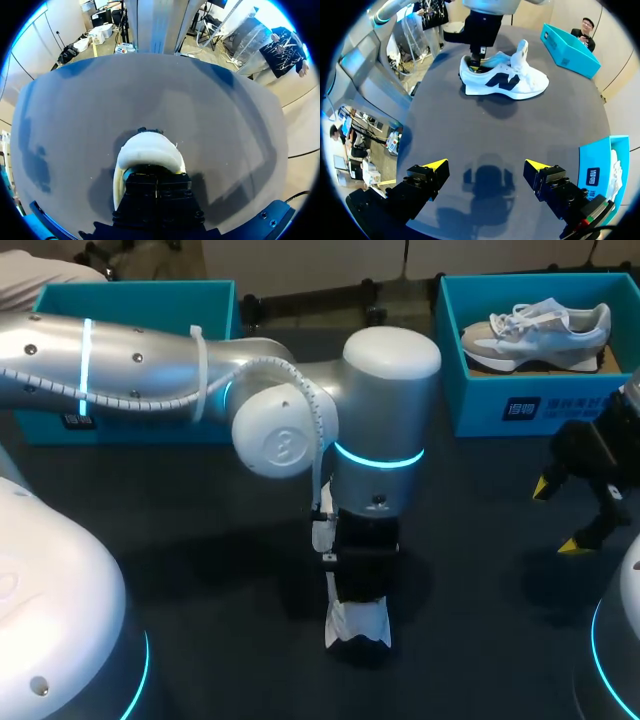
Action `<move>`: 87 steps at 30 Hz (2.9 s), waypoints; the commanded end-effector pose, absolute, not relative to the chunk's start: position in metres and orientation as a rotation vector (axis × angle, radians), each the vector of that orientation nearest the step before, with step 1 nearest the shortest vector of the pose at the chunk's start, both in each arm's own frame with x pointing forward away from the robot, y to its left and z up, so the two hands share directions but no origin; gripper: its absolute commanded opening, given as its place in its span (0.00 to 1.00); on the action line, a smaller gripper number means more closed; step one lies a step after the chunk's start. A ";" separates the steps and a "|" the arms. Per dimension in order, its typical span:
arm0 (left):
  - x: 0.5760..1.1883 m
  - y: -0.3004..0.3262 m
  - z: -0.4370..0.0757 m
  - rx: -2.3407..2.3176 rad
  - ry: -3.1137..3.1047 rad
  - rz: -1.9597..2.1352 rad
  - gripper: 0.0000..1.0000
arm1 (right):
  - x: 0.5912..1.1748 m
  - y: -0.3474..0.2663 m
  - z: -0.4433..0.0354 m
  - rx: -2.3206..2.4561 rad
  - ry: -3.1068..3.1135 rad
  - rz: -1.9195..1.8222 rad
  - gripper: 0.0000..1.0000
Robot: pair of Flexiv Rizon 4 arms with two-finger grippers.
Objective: Take the shoe out of the shoebox, open the shoe tongue, remove and reinsert the insole, then place the shoe into the shoebox
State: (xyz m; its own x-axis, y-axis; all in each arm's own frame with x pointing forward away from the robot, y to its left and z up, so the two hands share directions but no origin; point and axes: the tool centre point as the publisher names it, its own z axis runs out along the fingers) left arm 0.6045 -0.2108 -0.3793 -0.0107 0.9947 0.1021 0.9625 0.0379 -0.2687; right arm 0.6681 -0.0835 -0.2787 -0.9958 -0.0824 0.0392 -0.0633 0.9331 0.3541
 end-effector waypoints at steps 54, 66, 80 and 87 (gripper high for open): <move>0.652 -0.194 -0.399 -1.927 -2.162 0.080 0.00 | 0.668 -0.083 -0.280 0.114 -3.037 -0.549 1.00; 0.640 -0.214 -0.357 -2.011 -2.148 0.122 0.00 | 0.668 -0.083 -0.280 0.114 -3.037 -0.549 1.00; 0.649 -0.213 -0.369 -2.013 -2.132 0.083 0.00 | 0.668 -0.083 -0.280 0.114 -3.037 -0.549 1.00; 0.634 -0.208 -0.385 -2.011 -2.091 0.114 0.00 | 0.668 -0.083 -0.280 0.114 -3.037 -0.549 1.00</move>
